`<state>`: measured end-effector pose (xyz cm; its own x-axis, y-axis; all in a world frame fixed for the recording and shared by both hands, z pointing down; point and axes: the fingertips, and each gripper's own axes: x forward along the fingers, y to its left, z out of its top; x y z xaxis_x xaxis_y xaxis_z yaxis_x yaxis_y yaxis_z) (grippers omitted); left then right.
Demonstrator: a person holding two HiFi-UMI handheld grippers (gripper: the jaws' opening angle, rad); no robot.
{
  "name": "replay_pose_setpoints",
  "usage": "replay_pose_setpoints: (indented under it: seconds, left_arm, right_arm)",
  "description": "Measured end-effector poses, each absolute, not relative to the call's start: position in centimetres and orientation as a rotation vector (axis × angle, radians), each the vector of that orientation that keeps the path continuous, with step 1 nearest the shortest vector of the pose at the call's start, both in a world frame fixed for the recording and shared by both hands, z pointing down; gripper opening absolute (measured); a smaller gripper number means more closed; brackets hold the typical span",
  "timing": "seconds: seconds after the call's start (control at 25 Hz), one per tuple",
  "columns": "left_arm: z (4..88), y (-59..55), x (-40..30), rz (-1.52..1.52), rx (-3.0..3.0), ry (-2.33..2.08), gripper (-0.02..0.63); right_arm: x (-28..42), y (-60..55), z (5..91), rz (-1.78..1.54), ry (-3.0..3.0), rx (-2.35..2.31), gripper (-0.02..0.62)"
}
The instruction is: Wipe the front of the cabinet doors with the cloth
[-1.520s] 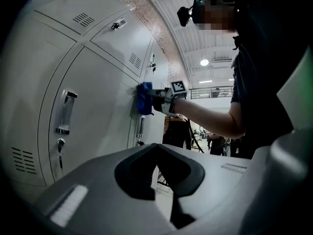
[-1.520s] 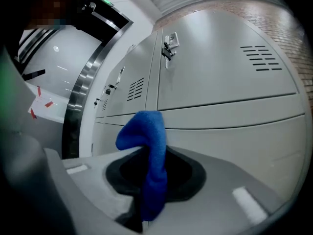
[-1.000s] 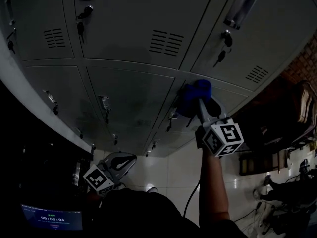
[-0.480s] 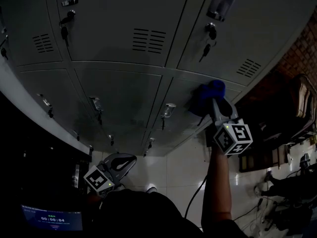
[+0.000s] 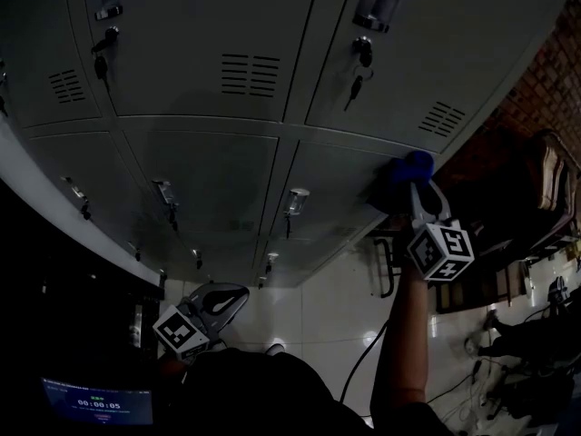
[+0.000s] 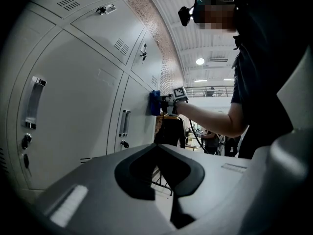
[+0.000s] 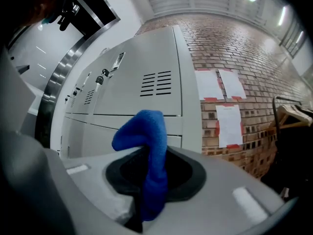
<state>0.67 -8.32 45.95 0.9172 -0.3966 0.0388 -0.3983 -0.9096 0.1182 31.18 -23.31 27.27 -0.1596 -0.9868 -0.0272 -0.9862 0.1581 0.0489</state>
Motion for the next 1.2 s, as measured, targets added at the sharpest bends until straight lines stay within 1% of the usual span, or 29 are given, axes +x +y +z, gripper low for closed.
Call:
replay_pose_setpoints:
  seconds: [0.32,0.6,0.76,1.04,1.2]
  left_arm:
    - [45.8,-7.7,1.2,0.013,2.947,-0.621,0.0]
    - [45.7,-6.7,0.2,0.012,2.938,-0.653,0.0]
    - [46.6,-6.3,-1.2,0.041,2.941,-0.69,0.0]
    - [46.3,-5.4,-3.1,0.009,2.938,-0.726,0.0]
    - [46.2,-4.8,-4.1,0.022,2.925,-0.744,0.0]
  right_arm:
    - [35.3,-22.7,27.6,-0.07,-2.275,2.138,0.069]
    - [35.3,-21.5,27.2,-0.108,-2.245,2.171,0.071]
    - [31.5,-20.2,26.9,-0.134,-2.338,2.109,0.069]
    - [20.8,-20.1,29.2,-0.087,-2.559,1.851,0.071]
    - [16.5,-21.0,30.5,-0.074,-2.607,1.743,0.07]
